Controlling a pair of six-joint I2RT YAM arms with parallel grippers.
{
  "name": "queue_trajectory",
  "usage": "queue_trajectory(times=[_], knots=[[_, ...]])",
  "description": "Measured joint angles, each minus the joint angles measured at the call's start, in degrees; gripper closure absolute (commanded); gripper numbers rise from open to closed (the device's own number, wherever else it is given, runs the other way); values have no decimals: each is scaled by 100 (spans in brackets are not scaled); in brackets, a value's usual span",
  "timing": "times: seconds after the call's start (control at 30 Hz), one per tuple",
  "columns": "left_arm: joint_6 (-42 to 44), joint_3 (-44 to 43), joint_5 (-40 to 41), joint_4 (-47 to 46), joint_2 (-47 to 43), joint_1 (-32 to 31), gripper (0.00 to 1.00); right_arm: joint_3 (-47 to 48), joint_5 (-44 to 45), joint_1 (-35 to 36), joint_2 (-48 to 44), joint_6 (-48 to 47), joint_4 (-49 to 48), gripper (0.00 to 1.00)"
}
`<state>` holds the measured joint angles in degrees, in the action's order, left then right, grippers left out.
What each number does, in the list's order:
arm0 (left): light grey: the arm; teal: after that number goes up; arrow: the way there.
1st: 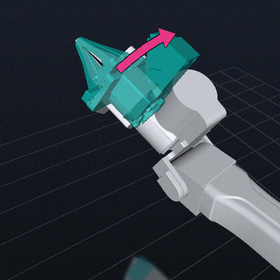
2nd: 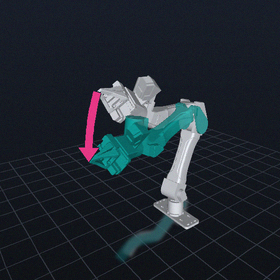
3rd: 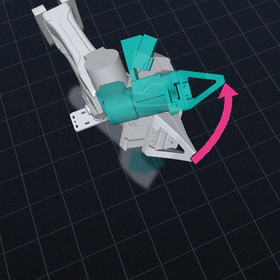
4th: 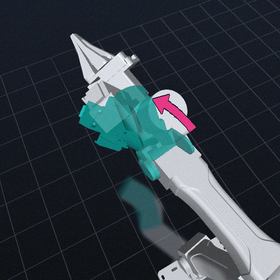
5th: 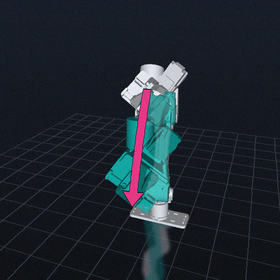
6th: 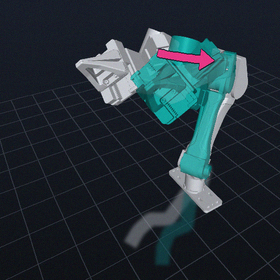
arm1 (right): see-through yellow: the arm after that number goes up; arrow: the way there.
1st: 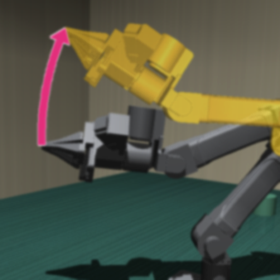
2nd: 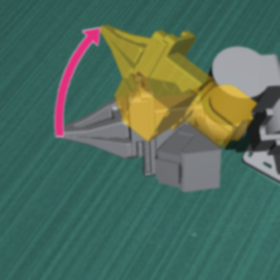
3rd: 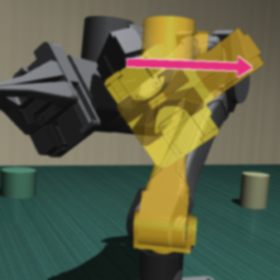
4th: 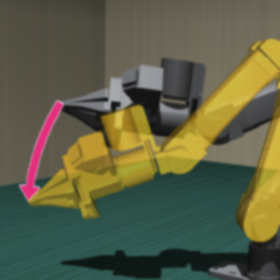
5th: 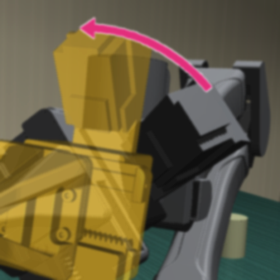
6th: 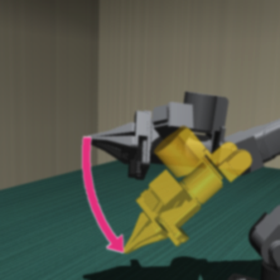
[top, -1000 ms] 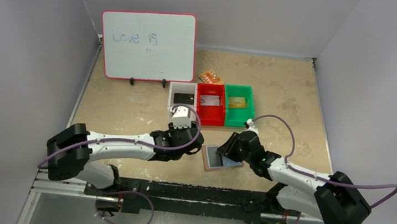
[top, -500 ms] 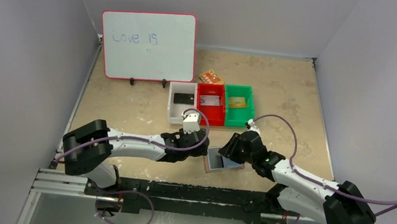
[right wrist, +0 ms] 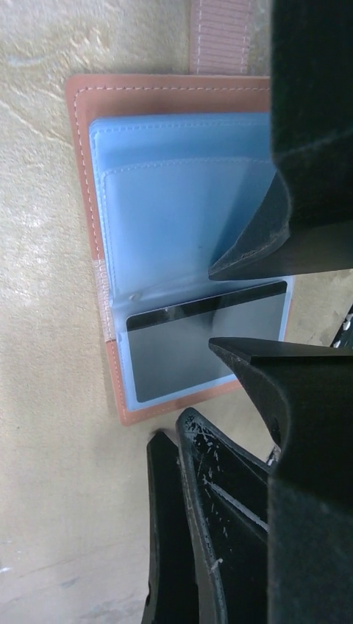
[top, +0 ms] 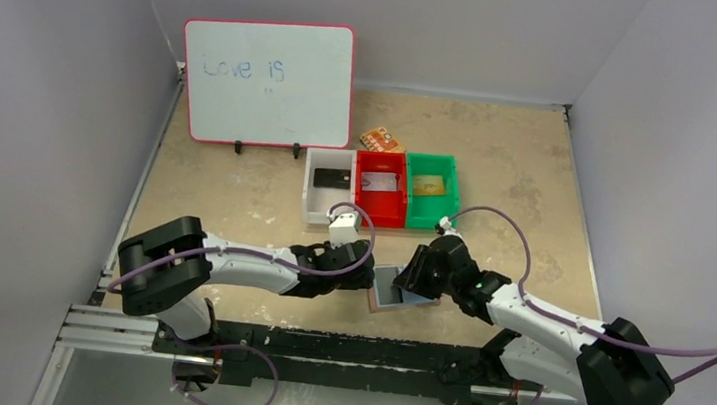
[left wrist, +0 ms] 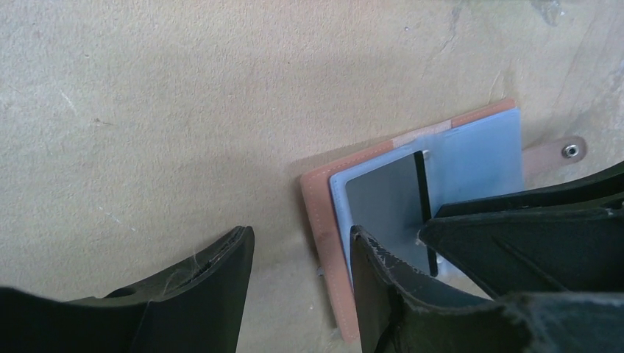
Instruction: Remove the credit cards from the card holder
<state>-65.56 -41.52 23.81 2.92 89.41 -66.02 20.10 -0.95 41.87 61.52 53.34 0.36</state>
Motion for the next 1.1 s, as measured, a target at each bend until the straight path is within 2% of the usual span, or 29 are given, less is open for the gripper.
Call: queue_trajectory(times=[0.27, 0.5, 0.67, 0.9, 1.1], knots=[[-271, 232, 57, -160, -146, 0, 52, -420, -376, 2, 0, 267, -807, 72], [-442, 393, 341, 155, -529, 0, 52, -649, -588, 2, 247, 774, -1574, 72], [-420, 393, 612, 444, -929, 0, 48, -654, -636, 9, 485, 968, -1991, 71], [-205, 98, 719, 614, -951, 0, 50, -654, -772, 9, 468, 1010, -2188, 70], [-105, 90, 310, 210, -706, 0, 54, -654, -763, 9, 398, 992, -2033, 68]])
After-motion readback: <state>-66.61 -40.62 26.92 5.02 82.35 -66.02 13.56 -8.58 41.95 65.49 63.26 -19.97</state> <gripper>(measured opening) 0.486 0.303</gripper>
